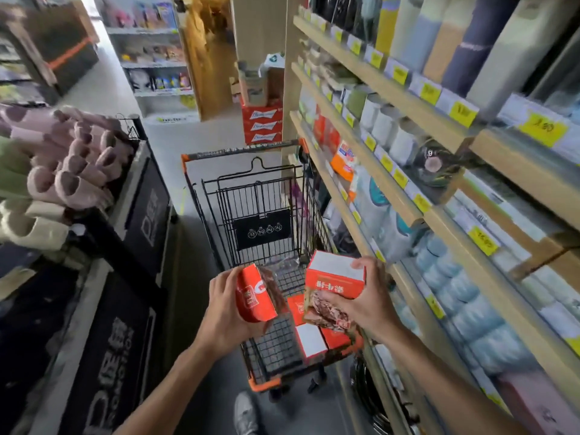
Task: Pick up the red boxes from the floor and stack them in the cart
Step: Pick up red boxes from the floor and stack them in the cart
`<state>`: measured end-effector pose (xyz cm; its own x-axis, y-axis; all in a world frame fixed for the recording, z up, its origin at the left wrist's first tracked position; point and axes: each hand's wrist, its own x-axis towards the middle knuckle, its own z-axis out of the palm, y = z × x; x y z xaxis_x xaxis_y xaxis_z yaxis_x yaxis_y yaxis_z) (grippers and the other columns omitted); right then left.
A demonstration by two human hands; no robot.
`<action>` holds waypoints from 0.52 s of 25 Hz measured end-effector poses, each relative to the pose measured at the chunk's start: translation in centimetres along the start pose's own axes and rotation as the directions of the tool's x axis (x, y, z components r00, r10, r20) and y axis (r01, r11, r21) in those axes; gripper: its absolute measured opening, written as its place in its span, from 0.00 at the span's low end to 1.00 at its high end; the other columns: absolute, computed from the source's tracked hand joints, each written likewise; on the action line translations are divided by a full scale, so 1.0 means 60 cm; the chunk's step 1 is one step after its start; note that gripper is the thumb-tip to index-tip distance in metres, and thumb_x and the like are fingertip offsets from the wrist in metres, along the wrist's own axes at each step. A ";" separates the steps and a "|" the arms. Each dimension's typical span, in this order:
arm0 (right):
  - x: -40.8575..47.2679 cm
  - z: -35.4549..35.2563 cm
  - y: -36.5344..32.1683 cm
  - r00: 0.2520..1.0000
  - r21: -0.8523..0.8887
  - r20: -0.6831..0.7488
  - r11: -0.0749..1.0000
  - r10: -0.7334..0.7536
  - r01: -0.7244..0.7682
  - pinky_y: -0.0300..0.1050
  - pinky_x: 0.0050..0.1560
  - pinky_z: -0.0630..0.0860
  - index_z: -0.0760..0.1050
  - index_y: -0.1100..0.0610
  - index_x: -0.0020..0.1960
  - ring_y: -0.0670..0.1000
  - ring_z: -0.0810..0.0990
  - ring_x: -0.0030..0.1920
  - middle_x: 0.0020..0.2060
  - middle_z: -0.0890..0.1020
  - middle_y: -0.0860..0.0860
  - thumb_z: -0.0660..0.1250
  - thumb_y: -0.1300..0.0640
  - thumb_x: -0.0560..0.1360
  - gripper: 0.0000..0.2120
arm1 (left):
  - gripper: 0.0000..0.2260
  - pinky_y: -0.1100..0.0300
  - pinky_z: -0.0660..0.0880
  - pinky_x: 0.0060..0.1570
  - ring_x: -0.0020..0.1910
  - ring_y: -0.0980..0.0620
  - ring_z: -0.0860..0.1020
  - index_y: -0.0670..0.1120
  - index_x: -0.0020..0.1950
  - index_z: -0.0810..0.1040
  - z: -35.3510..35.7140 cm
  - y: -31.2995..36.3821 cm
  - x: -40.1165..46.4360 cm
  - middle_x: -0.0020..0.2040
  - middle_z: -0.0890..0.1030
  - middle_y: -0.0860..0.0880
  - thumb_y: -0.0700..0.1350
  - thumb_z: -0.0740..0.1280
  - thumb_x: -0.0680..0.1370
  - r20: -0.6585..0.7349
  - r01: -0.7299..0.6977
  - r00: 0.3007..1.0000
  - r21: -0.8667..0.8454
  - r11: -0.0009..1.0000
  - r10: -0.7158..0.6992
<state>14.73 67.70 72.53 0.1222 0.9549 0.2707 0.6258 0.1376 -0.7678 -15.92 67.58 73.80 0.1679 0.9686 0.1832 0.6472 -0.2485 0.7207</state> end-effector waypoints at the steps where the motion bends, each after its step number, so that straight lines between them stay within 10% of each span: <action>1: 0.021 0.019 0.005 1.000 -0.007 -0.001 1.000 0.015 -0.015 0.31 0.52 0.73 0.65 0.51 0.60 0.48 0.71 0.59 0.57 0.66 0.49 0.81 0.35 0.60 0.40 | 0.53 0.55 0.67 0.67 0.67 0.54 0.62 0.50 0.74 0.61 0.001 -0.020 0.027 0.64 0.63 0.58 0.60 0.81 0.55 0.021 0.004 1.000 -0.013 1.000 -0.004; 4: 0.086 0.070 0.013 0.998 -0.058 0.021 0.996 0.062 -0.061 0.41 0.52 0.79 0.64 0.48 0.59 0.51 0.73 0.60 0.57 0.65 0.48 0.83 0.37 0.60 0.38 | 0.54 0.54 0.68 0.68 0.68 0.55 0.61 0.49 0.75 0.61 0.002 -0.075 0.108 0.65 0.63 0.58 0.60 0.82 0.55 0.076 0.053 0.996 -0.046 0.998 -0.049; 9: 0.165 0.127 0.036 0.979 -0.098 0.000 0.975 0.203 -0.202 0.25 0.53 0.68 0.70 0.49 0.61 0.49 0.72 0.59 0.58 0.67 0.49 0.86 0.42 0.57 0.39 | 0.54 0.53 0.68 0.69 0.69 0.54 0.61 0.49 0.75 0.60 0.019 -0.141 0.207 0.67 0.63 0.55 0.60 0.82 0.56 0.174 0.070 0.983 -0.049 0.996 -0.060; 13: 0.218 0.161 0.077 0.950 -0.177 0.032 0.937 0.312 -0.302 0.42 0.58 0.73 0.68 0.50 0.72 0.45 0.68 0.59 0.60 0.64 0.49 0.85 0.42 0.58 0.47 | 0.55 0.50 0.68 0.70 0.69 0.56 0.59 0.48 0.77 0.58 0.051 -0.172 0.264 0.68 0.62 0.54 0.59 0.82 0.57 0.236 0.128 0.966 -0.064 0.990 -0.109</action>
<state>11.80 83.35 66.89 0.2864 0.9581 -0.0008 0.6857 -0.2056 -0.6982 -17.65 85.46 67.21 0.2671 0.9618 -0.0598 0.6144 -0.1222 0.7795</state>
